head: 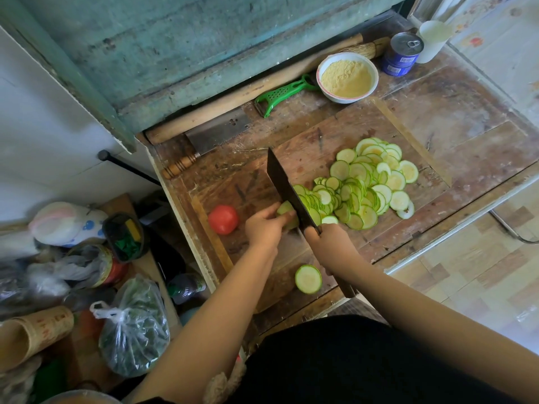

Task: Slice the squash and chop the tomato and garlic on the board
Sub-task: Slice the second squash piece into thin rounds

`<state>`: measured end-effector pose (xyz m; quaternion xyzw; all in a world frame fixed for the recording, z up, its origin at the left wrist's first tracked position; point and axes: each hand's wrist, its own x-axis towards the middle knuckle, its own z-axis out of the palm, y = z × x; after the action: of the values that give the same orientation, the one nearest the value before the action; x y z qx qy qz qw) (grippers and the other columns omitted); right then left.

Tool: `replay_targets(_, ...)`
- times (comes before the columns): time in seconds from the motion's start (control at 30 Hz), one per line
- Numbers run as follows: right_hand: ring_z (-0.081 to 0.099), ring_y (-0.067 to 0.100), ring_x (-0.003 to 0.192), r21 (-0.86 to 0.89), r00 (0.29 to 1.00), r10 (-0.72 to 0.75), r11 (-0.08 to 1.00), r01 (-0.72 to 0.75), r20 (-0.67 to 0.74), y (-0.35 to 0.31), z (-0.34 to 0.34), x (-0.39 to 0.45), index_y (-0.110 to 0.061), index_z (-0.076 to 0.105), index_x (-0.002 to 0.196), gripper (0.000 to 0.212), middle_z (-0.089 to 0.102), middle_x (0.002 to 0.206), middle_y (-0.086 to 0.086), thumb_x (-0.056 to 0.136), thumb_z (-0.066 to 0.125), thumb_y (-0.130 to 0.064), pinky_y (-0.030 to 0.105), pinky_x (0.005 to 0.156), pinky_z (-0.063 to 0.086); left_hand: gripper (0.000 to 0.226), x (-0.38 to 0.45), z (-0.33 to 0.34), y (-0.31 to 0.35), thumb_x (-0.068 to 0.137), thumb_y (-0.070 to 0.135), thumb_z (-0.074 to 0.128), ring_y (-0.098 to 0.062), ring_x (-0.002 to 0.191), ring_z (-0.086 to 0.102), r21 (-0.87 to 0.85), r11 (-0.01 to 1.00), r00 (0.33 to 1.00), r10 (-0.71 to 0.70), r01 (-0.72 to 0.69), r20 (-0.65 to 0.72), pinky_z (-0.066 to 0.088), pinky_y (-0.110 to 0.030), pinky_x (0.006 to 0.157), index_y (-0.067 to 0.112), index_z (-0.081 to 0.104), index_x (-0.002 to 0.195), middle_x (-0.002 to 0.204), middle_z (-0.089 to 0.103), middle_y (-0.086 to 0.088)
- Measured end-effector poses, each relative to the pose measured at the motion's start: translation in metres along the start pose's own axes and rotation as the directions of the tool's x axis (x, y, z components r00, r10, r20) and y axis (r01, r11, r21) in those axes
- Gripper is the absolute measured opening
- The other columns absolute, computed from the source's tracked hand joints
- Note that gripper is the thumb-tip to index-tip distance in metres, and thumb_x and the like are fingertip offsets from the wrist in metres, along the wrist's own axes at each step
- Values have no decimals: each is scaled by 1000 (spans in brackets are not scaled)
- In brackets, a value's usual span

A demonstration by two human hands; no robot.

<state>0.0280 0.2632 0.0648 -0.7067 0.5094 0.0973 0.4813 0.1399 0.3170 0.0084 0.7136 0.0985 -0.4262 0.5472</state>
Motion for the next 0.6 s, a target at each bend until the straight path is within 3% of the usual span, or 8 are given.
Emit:
replay_targets(0.07,44,28,51,-10,1000,-1,1000,1,3,4,3,2,-5,41,65,32,45,61,13,90,47,-24,38,53,43,52,-2,0,3,71,10,81,-21,97,67,-5,1000,1000,1,-1,-19,55,-39,88,12,64,120,110,69,-8)
replay_targets(0.2,44,26,49,16,1000,-8,1000,8,-8,5,3,1,-7,42,65,31,44,58,9,90,46,-26,35,52,41,49,0,-1,4,73,9,80,-22,95,67,17,1000,1000,7,-7,-22,55,-40,88,10,64,119,104,70,-7)
replay_targets(0.37,40,22,46,41,996,-57,997,60,-66,7,-7,-10,-10,36,60,35,39,53,4,89,47,-27,32,50,40,40,-2,1,6,76,9,78,-27,87,68,-16,999,998,-43,43,-34,52,-21,50,16,65,114,100,70,-13)
replay_targets(0.43,40,22,47,55,993,-81,995,86,-92,7,-11,-17,-10,35,60,36,38,53,5,89,48,-27,32,50,38,31,-3,0,8,76,3,76,-28,92,67,-84,994,998,-69,68,-8,57,-28,65,14,65,104,103,68,-14)
replay_targets(0.5,38,22,49,64,990,-95,993,101,-101,6,-13,-21,-9,35,61,35,37,54,6,90,48,-26,32,51,37,31,-4,1,8,80,-1,70,-26,97,64,-108,991,997,-74,78,36,54,-38,85,6,63,109,103,66,-11)
replay_targets(0.6,35,21,48,74,989,-105,991,113,-107,5,-14,-24,-10,34,60,35,35,54,6,89,48,-26,31,51,34,24,-4,3,12,81,-11,62,-32,102,64,-209,969,990,-141,134,-20,52,-44,90,3,64,99,107,66,-20)
